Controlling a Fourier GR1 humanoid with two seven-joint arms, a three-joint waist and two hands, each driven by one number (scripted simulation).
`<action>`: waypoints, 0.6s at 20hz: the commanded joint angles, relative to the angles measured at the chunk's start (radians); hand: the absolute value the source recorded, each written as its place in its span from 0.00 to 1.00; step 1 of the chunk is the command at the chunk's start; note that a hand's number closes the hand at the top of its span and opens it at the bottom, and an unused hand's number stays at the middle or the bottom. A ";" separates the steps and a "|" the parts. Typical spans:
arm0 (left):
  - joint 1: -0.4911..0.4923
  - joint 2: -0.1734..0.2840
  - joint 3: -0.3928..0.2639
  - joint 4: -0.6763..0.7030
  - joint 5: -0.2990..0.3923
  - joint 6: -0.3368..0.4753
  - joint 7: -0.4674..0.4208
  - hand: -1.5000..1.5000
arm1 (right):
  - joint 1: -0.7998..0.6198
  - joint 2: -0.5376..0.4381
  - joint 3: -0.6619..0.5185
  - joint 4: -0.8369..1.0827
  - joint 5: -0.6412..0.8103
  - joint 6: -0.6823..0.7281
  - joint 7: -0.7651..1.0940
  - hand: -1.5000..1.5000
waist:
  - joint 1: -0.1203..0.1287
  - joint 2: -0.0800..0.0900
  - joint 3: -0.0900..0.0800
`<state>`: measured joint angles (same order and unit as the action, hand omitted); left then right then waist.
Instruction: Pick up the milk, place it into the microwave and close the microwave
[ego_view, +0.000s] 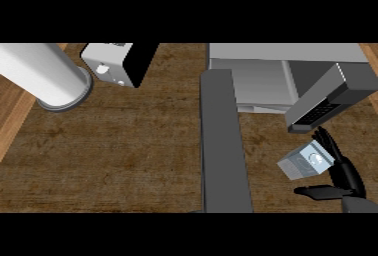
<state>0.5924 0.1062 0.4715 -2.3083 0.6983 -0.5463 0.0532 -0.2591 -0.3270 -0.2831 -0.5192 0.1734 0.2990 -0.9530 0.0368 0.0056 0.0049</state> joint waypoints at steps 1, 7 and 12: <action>0.008 0.004 0.005 -0.047 0.083 -0.010 0.006 0.00 | -0.058 0.047 0.009 0.077 -0.010 0.080 -0.129 0.00 | 0.003 0.000 0.000; -0.021 -0.017 -0.035 -0.042 0.031 0.002 0.012 0.00 | -0.078 0.068 0.040 0.133 -0.013 0.127 -0.171 1.00 | -0.005 0.008 0.002; 0.046 -0.024 -0.023 -0.078 0.053 -0.024 0.016 0.00 | -0.085 0.037 0.066 0.131 -0.008 0.145 -0.212 1.00 | 0.007 0.003 0.002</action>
<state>0.6167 0.1034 0.4622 -2.3082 0.7332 -0.5698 0.0594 -0.3422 -0.2940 -0.2335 -0.4227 0.1593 0.3071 -0.9809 0.0400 0.0069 0.0048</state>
